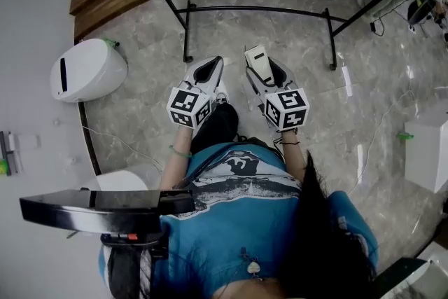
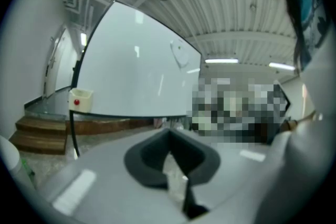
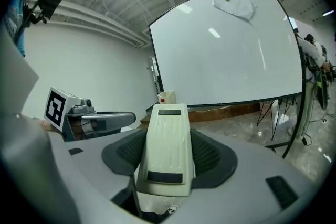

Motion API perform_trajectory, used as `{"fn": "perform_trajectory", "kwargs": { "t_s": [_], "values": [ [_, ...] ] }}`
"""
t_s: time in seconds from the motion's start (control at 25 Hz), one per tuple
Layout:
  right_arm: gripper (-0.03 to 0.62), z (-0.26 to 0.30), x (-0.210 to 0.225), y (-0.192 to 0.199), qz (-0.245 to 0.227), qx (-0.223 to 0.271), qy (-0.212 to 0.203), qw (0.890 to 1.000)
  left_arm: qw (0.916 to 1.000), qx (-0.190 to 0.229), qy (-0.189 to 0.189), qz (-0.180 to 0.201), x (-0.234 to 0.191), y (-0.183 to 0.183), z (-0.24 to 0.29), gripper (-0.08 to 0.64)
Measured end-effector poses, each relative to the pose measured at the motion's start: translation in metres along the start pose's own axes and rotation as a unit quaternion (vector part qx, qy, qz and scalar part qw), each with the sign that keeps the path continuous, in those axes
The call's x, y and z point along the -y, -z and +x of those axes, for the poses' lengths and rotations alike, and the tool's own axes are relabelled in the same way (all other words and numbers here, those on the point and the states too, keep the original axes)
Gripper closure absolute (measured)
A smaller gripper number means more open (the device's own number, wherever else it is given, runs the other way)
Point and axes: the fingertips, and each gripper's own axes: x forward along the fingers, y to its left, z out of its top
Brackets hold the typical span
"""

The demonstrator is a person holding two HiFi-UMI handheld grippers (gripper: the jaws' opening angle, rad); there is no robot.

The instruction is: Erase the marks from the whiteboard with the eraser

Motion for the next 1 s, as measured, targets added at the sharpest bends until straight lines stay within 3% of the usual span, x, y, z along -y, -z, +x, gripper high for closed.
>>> {"fn": "perform_trajectory", "kwargs": {
  "t_s": [0.4,0.68,0.8,1.0],
  "values": [
    [0.330,0.120,-0.005,-0.074,-0.034,0.016,-0.006,0.999,0.9997,0.018,0.016,0.002,-0.121,-0.049,0.058,0.558],
    [0.330,0.147,0.017,-0.085,-0.076,-0.010,0.033,0.997,0.9994,0.017,0.017,-0.023,-0.163,-0.050,0.087,0.558],
    [0.330,0.153,0.034,-0.089,-0.069,-0.015,0.047,0.996,0.9990,0.008,0.029,-0.034,-0.169,-0.046,0.106,0.558],
    [0.330,0.146,0.072,-0.118,-0.065,0.028,0.061,0.996,0.9986,0.001,0.046,-0.028,-0.153,-0.052,0.136,0.558]
  ]
}}
